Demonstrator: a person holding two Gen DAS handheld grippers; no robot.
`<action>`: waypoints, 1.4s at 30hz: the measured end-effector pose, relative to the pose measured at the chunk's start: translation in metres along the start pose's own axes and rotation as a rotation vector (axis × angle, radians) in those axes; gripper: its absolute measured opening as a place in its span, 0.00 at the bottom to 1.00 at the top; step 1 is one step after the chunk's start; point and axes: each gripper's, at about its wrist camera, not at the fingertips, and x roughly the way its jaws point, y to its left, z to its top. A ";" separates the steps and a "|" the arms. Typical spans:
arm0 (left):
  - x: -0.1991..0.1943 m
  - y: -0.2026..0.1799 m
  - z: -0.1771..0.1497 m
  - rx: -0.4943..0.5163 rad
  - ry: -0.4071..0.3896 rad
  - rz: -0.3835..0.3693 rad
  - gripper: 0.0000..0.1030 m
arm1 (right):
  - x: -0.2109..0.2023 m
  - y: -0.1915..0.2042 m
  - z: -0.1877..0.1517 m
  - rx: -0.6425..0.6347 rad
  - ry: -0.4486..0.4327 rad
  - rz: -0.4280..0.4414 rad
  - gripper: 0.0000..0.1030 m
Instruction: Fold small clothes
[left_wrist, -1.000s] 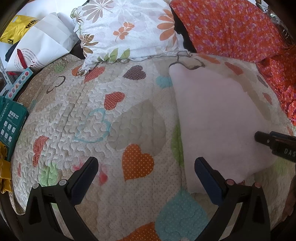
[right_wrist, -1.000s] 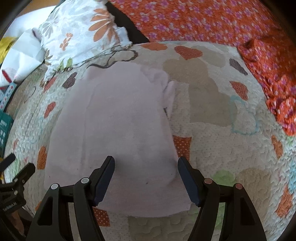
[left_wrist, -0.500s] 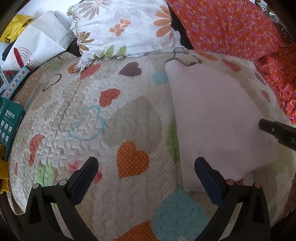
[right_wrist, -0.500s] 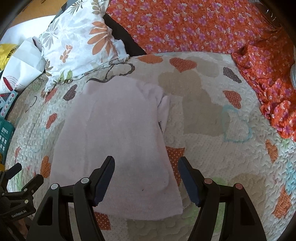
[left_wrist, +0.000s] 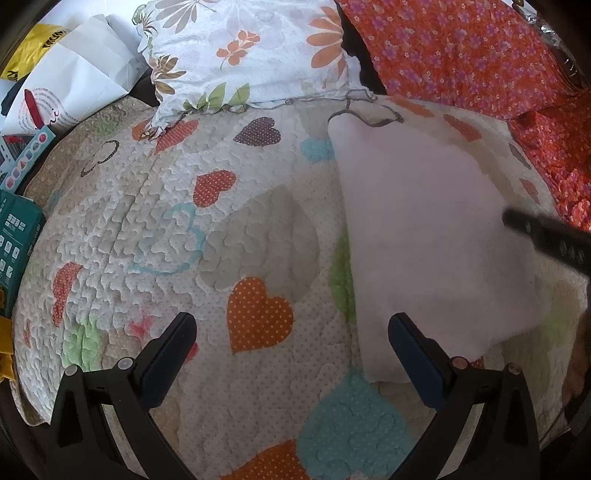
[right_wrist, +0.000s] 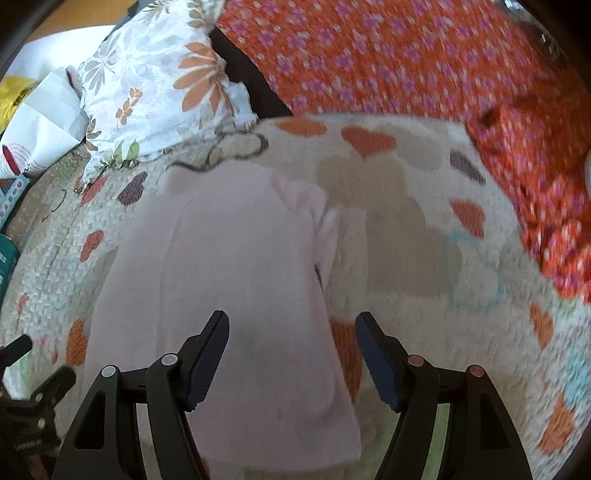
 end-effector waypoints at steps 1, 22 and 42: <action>0.001 0.000 0.000 -0.003 0.002 -0.001 1.00 | 0.001 0.004 0.006 -0.016 -0.024 -0.010 0.73; 0.007 0.008 0.003 -0.031 0.021 0.005 1.00 | 0.022 -0.006 0.040 0.118 -0.020 0.079 0.58; -0.010 0.012 0.001 -0.031 -0.011 0.013 1.00 | 0.014 -0.017 0.033 0.184 0.018 0.060 0.68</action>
